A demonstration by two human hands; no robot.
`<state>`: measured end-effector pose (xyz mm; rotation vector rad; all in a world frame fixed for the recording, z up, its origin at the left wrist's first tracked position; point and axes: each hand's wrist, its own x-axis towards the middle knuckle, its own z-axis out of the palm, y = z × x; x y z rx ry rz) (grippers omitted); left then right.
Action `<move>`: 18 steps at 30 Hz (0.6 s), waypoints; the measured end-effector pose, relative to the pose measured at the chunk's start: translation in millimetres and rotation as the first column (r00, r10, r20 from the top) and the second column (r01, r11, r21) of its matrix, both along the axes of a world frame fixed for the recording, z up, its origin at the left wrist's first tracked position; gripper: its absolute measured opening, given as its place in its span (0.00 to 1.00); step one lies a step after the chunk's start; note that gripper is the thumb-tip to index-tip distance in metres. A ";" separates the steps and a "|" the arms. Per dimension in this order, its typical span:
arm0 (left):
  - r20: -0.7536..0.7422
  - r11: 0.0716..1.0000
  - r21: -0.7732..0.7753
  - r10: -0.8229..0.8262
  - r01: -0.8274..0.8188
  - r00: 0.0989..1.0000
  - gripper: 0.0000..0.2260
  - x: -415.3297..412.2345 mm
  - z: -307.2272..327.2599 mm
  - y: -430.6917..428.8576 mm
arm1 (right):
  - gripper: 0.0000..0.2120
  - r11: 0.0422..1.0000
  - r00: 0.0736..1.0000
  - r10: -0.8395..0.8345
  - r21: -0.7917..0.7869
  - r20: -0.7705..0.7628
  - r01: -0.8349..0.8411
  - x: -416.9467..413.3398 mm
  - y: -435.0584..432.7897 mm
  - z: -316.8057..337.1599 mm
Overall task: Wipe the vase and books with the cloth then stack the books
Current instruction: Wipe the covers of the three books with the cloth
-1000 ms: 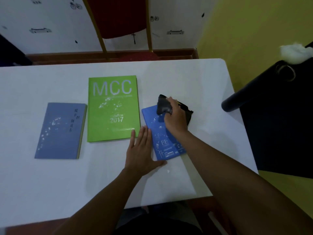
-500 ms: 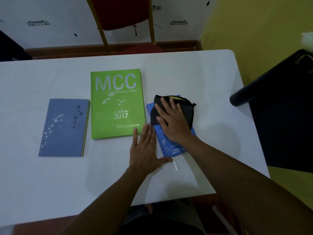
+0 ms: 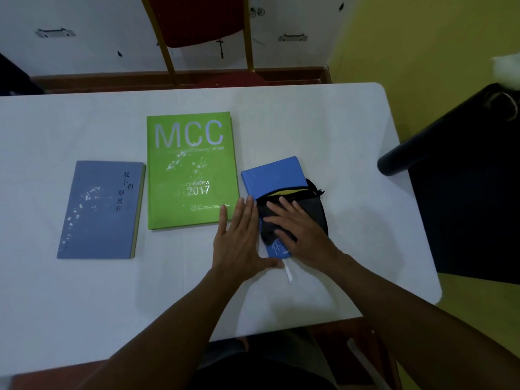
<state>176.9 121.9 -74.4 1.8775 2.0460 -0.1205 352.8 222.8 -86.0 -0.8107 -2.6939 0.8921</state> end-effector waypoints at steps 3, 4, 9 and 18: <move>-0.010 1.000 -0.018 0.005 -0.005 1.000 0.65 -0.3 1.5 2.2 | 0.18 0.951 0.964 -0.256 -0.198 -0.068 0.238 -3.1 -1.4 14.2; -0.011 1.000 -0.026 0.008 -0.008 1.000 0.65 -0.2 2.3 2.5 | 0.18 0.904 0.924 -0.374 -0.257 -0.081 0.343 -4.3 -1.5 19.3; -0.017 0.999 -0.032 -0.006 0.005 1.000 0.64 -1.0 6.3 2.5 | 0.19 0.928 0.943 -0.313 -0.250 -0.116 0.278 -0.8 -16.2 25.5; -0.010 1.000 -0.015 0.002 -0.002 1.000 0.62 0.9 5.3 0.8 | 0.24 0.976 0.981 -0.007 0.214 0.192 -0.035 21.6 -4.3 4.3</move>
